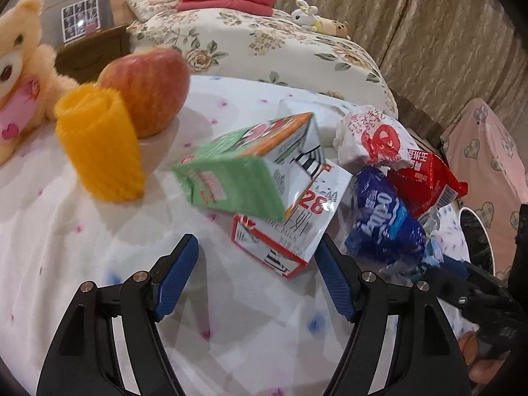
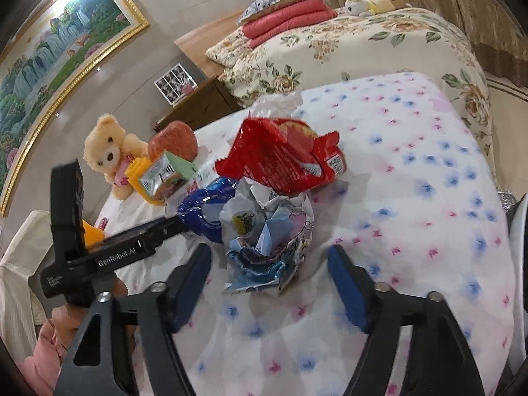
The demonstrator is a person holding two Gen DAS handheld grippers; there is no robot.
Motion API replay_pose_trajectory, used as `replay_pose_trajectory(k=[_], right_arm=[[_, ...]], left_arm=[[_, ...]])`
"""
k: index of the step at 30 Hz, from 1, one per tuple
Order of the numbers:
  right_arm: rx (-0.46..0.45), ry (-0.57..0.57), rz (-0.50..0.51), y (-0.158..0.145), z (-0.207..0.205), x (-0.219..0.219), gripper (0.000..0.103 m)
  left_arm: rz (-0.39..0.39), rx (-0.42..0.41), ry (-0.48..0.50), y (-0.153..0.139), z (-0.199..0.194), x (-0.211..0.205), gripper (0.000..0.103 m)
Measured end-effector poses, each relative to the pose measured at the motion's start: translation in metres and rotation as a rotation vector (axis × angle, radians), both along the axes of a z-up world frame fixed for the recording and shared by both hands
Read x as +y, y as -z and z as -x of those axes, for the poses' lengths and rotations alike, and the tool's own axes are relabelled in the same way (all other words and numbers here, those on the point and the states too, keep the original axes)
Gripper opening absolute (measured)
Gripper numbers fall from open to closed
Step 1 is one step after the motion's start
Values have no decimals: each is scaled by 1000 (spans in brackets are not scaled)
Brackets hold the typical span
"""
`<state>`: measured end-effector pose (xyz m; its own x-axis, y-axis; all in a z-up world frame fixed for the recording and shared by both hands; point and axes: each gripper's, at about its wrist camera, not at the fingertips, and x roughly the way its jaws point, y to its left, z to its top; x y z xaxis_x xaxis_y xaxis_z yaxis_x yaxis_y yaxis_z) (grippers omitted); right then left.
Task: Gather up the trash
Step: 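Move both tools back to the bed toward the remaining wrappers and cartons, then grasp the white milk carton with the left tool while the right tool grasps the blue-white wrapper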
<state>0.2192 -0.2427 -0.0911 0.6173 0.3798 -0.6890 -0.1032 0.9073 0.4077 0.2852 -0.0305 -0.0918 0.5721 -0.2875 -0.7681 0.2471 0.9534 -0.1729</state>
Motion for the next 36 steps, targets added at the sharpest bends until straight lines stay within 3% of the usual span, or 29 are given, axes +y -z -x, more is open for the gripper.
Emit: replay_pose_trajectory(k=[3, 5, 6, 11, 19, 27, 31, 33, 34, 36], right_arm=[[-2, -6, 6, 0, 1, 2, 39], [-2, -8, -5, 1, 2, 0, 32], [-4, -8, -9, 0, 3, 0, 30], [-16, -16, -26, -3, 13, -2, 27], [-32, -11, -64, -8, 45, -15, 27], [-38, -29, -20, -15, 76, -17, 27], [-18, -23, -37, -12, 77, -16, 40], [-17, -26, -40, -12, 77, -14, 62], [-18, -31, -47, -12, 77, -12, 68], [-18, -36, -34, -10, 76, -7, 72]], left_arm=[[-10, -24, 19, -2, 0, -6, 71], [-16, -42, 49, -4, 3, -11, 51], [-29, -49, 61, -4, 5, -14, 51], [-41, -94, 74, -11, 23, -16, 50], [76, -104, -45, -17, 82, 16, 49], [123, -43, -43, -6, 136, 22, 49], [81, -48, -21, -4, 143, 16, 50], [66, -51, -19, -7, 142, 15, 59], [62, -53, -16, -7, 140, 15, 66], [40, -66, -19, -9, 136, 14, 68]])
